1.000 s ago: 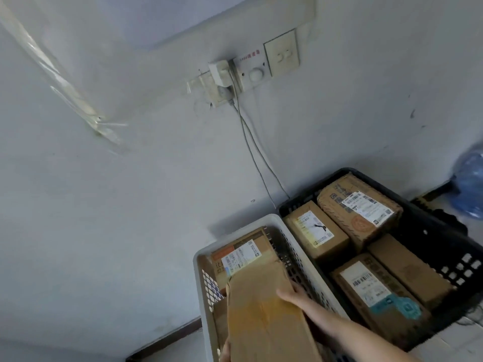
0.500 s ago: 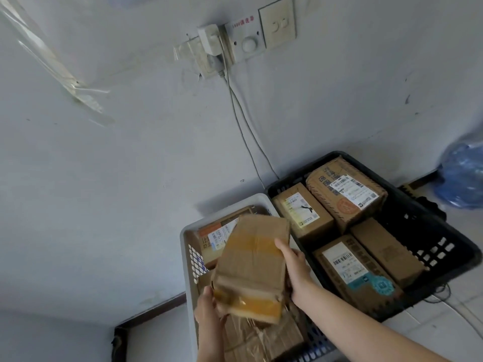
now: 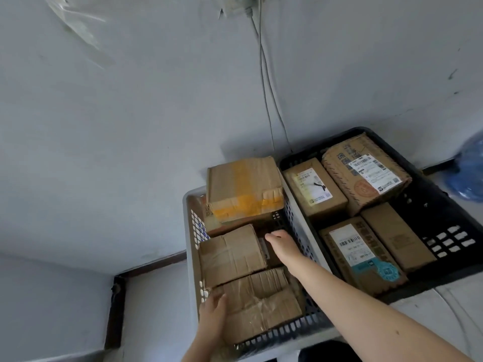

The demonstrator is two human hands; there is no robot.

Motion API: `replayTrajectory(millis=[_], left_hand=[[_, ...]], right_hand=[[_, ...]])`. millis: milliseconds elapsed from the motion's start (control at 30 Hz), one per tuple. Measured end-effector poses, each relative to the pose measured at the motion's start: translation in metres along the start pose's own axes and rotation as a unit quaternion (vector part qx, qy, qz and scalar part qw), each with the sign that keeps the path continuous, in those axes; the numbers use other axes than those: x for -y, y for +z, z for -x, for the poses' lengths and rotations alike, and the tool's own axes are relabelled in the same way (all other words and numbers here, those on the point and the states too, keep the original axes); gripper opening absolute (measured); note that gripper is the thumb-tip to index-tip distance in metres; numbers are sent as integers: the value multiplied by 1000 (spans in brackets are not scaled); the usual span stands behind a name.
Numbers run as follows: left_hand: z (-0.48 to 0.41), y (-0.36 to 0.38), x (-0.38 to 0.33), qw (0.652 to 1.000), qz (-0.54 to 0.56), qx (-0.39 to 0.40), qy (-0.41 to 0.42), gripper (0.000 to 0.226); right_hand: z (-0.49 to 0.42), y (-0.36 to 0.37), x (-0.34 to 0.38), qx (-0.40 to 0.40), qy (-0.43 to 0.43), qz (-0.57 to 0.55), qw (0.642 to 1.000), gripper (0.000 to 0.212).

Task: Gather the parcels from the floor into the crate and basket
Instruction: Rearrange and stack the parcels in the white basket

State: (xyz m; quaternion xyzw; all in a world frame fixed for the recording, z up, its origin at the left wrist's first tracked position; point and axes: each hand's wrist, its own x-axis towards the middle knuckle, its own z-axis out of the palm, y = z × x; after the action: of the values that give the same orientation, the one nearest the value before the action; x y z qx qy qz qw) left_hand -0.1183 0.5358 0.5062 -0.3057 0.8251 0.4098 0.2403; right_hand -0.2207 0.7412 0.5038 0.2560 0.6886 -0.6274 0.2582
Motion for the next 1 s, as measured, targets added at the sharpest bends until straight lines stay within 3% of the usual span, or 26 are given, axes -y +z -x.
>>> replayTrajectory(millis=[100, 200, 300, 400, 467, 633, 733, 833, 1000], left_hand=[[-20, 0, 8, 999, -36, 24, -22, 54], [-26, 4, 1, 994, 20, 40, -98, 89], [-16, 3, -21, 991, -4, 31, -130, 98], [0, -3, -42, 991, -97, 12, -96, 75], [9, -17, -54, 993, -103, -2, -55, 61], [44, -73, -94, 997, 69, -10, 44, 21], [72, -103, -125, 988, 128, -53, 73, 23], [101, -129, -160, 961, 178, -129, 169, 27], [112, -150, -214, 897, 226, -202, 323, 24]], right_hand=[[0, -1, -39, 34, 53, 151, 986, 22], [11, -2, -70, 74, 151, 162, 972, 76], [24, -2, -81, 63, 155, 176, 970, 81], [37, -11, -67, -18, 103, 243, 964, 72], [49, -21, -44, -50, 72, 288, 954, 69], [94, -42, 24, -41, -10, 306, 951, 66], [127, -51, 64, -39, -77, 278, 957, 62], [149, -57, 103, -73, -179, 225, 955, 53], [140, -53, 159, -222, -386, 134, 885, 43]])
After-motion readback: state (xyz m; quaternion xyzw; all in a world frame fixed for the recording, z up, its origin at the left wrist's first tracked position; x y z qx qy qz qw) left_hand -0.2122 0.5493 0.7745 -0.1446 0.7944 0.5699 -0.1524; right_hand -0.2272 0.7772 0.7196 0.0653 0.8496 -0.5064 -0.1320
